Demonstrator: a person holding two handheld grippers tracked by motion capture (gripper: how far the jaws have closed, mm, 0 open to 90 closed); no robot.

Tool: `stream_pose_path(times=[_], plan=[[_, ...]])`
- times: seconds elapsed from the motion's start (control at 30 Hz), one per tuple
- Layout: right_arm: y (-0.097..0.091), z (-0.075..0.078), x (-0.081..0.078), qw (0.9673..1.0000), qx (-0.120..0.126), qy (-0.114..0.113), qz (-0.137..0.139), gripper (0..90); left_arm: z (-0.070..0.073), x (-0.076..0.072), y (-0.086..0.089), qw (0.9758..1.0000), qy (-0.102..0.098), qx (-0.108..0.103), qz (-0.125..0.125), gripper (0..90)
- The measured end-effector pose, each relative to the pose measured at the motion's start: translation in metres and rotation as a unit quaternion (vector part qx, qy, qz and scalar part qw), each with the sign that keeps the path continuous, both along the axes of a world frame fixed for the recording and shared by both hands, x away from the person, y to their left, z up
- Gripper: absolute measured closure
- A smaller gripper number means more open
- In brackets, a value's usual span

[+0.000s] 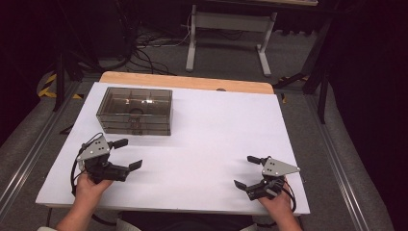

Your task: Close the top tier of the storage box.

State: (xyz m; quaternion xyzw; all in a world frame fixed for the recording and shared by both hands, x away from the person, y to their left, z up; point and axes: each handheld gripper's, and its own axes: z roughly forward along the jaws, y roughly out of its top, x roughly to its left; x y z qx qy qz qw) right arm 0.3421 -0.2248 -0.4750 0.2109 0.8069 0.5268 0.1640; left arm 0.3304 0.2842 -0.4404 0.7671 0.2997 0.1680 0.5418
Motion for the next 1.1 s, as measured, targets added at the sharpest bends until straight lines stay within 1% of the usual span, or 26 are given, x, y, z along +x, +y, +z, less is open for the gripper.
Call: stream_pose_path(times=[0.07,0.1,0.13,0.2,0.23,0.27,0.3,0.37,0.4,0.43,0.5,0.53,0.57,0.6,0.63,0.67,0.7,0.77,0.8,0.87,0.9,0.93,0.97,1.03,1.07,1.1], plan=[[0.0,0.0,0.0,1.0,0.0,0.0,0.0,2.6,-0.005,-0.002,0.001,0.9999,0.001,-0.007,-0.009,6.7],[0.0,0.0,0.0,1.0,0.0,0.0,0.0,2.6,-0.008,-0.003,0.001,0.9999,-0.004,-0.009,-0.011,5.8],[0.0,0.0,0.0,1.0,0.0,-0.001,0.001,2.6,-0.01,-0.003,0.001,0.9998,-0.014,-0.006,-0.009,4.7],[0.0,0.0,0.0,1.0,0.0,-0.001,0.001,2.6,-0.016,-0.004,0.0,0.9997,-0.021,-0.002,-0.016,2.4],[0.0,0.0,0.0,1.0,-0.001,-0.001,0.001,2.6,-0.019,-0.004,0.0,0.9997,-0.016,0.004,-0.021,1.4],[0.0,0.0,0.0,1.0,-0.001,-0.001,0.001,2.6,-0.021,-0.004,-0.001,0.9997,-0.017,0.006,-0.017,0.6],[0.0,0.0,0.0,1.0,-0.001,-0.001,0.001,2.6,-0.024,-0.004,0.0,0.9995,-0.021,0.011,-0.021,0.4],[0.0,0.0,0.0,1.0,-0.001,-0.001,0.001,2.6,-0.025,-0.005,0.0,0.9993,-0.025,0.014,-0.022,0.2],[0.0,0.0,0.0,1.0,-0.001,-0.001,0.001,2.6,-0.025,-0.004,0.001,0.999,-0.034,0.019,-0.021,0.1],[0.0,0.0,0.0,1.0,-0.001,-0.001,0.001,2.6,-0.026,-0.006,-0.001,0.9995,-0.022,0.01,-0.021,0.1],[0.0,0.0,0.0,1.0,-0.001,-0.002,0.001,2.6,-0.026,-0.005,-0.002,0.9995,-0.018,0.008,-0.024,0.1],[0.0,0.0,0.0,1.0,-0.002,-0.002,0.002,2.6,-0.027,-0.005,-0.003,0.9996,-0.011,0.003,-0.026,0.1],[0.0,0.0,0.0,1.0,-0.001,-0.003,0.002,2.6,-0.027,-0.005,-0.004,0.9996,-0.012,0.004,-0.027,0.2],[0.0,0.0,0.0,1.0,-0.001,-0.003,0.002,2.6,-0.028,-0.005,-0.005,0.9997,-0.001,0.005,-0.024,0.3],[0.0,0.0,0.0,1.0,-0.001,-0.003,0.002,2.6,-0.028,-0.005,-0.005,0.9997,-0.001,0.006,-0.024,0.3],[0.001,0.0,0.0,1.0,-0.002,-0.002,0.002,2.6,-0.028,-0.004,-0.004,0.9997,-0.008,0.003,-0.02,0.3],[0.001,0.0,0.0,1.0,-0.002,-0.002,0.002,2.6,-0.028,-0.006,-0.003,0.9998,0.001,-0.002,-0.017,0.3],[0.001,0.0,0.0,1.0,-0.003,-0.002,0.002,2.6,-0.027,-0.005,-0.001,0.9999,-0.005,-0.01,-0.011,0.3],[0.001,0.0,0.0,1.0,-0.003,-0.002,0.002,2.6,-0.028,-0.005,0.0,0.9999,-0.002,-0.014,-0.009,0.3],[0.001,0.0,0.0,1.0,-0.002,-0.002,0.002,2.6,-0.028,-0.004,-0.001,0.9999,-0.003,-0.012,-0.008,0.3],[0.001,0.0,0.0,1.0,-0.002,-0.001,0.002,2.6,-0.028,-0.004,-0.001,0.9999,-0.007,-0.006,-0.009,0.3],[0.001,0.0,0.0,1.0,-0.002,-0.001,0.002,2.6,-0.028,-0.004,-0.002,0.9999,-0.003,-0.004,-0.01,0.3],[0.001,0.0,0.0,1.0,-0.002,-0.001,0.001,2.6,-0.028,-0.004,-0.002,0.9999,-0.011,0.0,-0.01,0.4],[0.001,0.0,0.0,1.0,-0.002,-0.001,0.002,2.6,-0.028,-0.006,-0.004,0.9999,-0.008,0.006,-0.01,0.4],[0.001,0.0,0.0,1.0,-0.001,0.0,0.001,2.6,-0.027,-0.006,-0.004,0.9998,-0.012,0.011,-0.01,0.4],[0.001,0.0,0.0,1.0,-0.001,-0.001,0.001,2.6,-0.027,-0.006,-0.005,0.9997,-0.016,0.011,-0.015,0.4]])
